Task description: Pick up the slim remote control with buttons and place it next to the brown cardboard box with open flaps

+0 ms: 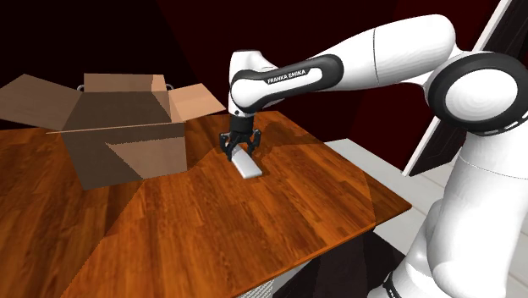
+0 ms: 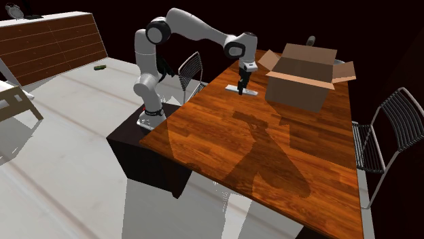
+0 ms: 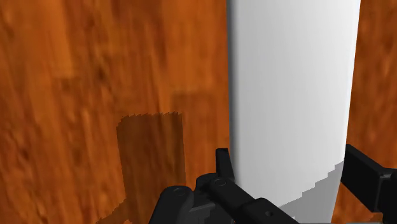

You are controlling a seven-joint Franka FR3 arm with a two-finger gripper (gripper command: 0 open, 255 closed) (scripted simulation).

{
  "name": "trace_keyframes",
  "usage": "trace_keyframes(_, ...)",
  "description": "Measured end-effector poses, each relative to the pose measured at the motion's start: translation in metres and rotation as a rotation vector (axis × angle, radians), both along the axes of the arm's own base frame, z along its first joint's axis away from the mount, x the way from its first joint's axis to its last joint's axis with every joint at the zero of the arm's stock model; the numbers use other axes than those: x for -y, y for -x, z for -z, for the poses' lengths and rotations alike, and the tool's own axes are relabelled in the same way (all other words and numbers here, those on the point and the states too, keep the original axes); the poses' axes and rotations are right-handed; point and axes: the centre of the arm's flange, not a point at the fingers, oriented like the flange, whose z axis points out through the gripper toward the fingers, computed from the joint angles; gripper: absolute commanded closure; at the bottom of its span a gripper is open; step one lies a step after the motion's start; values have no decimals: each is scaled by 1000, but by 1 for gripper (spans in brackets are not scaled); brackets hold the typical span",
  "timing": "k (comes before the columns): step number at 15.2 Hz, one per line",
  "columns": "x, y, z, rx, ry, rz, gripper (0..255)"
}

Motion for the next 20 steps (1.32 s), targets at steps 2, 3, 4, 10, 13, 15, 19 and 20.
trace_keyframes(2,0,0,11,0,0,0,255)
trace_keyframes(3,0,1,16,0,0,0,255)
trace_keyframes(4,-1,1,21,0,0,0,255)
trace_keyframes(10,0,-1,53,0,0,0,255)
trace_keyframes(13,0,0,68,0,0,0,255)
trace_keyframes(15,-2,-1,78,0,0,0,255)
trace_keyframes(19,0,-1,92,0,0,0,255)
trace_keyframes(20,0,-1,92,0,0,0,255)
